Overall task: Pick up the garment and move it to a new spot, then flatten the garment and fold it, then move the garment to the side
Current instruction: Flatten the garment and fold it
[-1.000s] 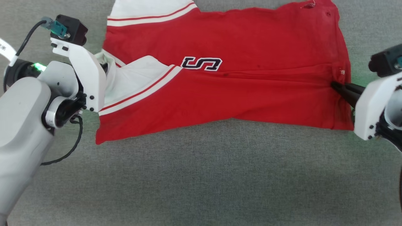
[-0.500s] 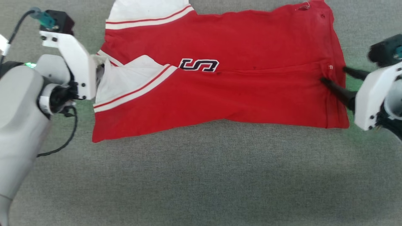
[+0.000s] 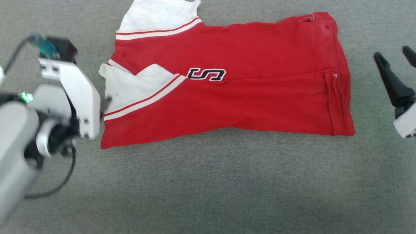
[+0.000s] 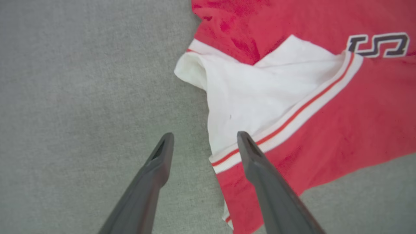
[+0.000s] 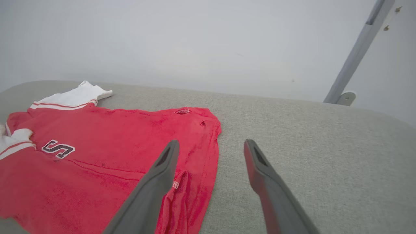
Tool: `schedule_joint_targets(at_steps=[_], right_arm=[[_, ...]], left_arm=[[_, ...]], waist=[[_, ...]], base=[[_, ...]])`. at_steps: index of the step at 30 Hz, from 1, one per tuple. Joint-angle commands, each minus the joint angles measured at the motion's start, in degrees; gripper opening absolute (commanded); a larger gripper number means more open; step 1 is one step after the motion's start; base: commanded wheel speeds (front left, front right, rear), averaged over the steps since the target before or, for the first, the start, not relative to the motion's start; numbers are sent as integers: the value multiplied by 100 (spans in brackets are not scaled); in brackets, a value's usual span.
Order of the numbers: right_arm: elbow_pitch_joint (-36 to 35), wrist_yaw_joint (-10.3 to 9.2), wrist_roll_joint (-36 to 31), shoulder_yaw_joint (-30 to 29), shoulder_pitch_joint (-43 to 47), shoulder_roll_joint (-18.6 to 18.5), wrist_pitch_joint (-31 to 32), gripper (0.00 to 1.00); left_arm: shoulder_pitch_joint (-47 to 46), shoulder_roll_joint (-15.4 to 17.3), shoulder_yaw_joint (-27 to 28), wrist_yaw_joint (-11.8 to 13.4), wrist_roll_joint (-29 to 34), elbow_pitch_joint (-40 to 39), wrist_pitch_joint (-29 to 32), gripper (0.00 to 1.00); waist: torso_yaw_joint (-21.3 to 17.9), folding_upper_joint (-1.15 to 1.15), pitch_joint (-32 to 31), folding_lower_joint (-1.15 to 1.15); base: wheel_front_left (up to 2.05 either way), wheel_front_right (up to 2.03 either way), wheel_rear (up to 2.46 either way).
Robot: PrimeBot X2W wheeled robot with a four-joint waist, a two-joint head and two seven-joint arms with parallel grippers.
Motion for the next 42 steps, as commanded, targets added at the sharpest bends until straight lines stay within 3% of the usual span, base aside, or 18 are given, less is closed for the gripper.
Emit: schedule_joint_targets(at_steps=[1,6,11,16,20,22,23,34,40,41,42], right_arm=[[-118,-2,-130,-227,170,179,-85,100],[-692,-2,-470,-871,775,865,-24,100],[-1089,-2,-585,-984,1209,1275,194,100],[-1162,-2,-511,-903,1492,1462,505,100],[-1143,-2,-394,-734,1605,1397,941,100],[-1084,-2,-323,-685,1621,1374,1211,100],[-1057,-2,-300,-640,1609,1358,1357,100],[-525,-2,-366,-407,958,1187,2732,100],[11,-1,-519,57,601,1168,3566,100],[57,0,-514,154,571,1150,3655,44],[87,0,-503,202,534,1115,3711,0]], left_arm=[[177,111,-45,157,42,-290,113,100],[689,388,-105,776,-17,-1226,398,100],[1002,508,-32,1164,-123,-1277,420,100],[1207,438,69,1313,-384,-850,429,100],[1328,233,5,1242,-590,-485,566,100],[1302,121,-55,1124,-649,-388,577,23],[1275,78,-65,1077,-659,-348,556,0],[975,-300,-169,882,-545,-200,475,0],[869,-451,-187,814,-526,-138,394,0],[859,-479,-184,792,-528,-121,372,0],[854,-501,-184,784,-523,-99,345,0]], waist=[[-29,0,-4,0],[-158,0,57,0],[-338,0,164,0],[-465,0,221,0],[-499,0,217,0],[-482,0,215,0],[-471,0,218,0],[-195,0,302,0],[-69,0,359,0],[-48,0,371,0],[-28,0,382,0]], base=[[0,0,0],[0,0,0],[0,0,0],[0,0,0],[0,0,0],[0,0,0],[0,0,0],[0,0,0],[0,0,0],[0,0,0],[0,0,0]])
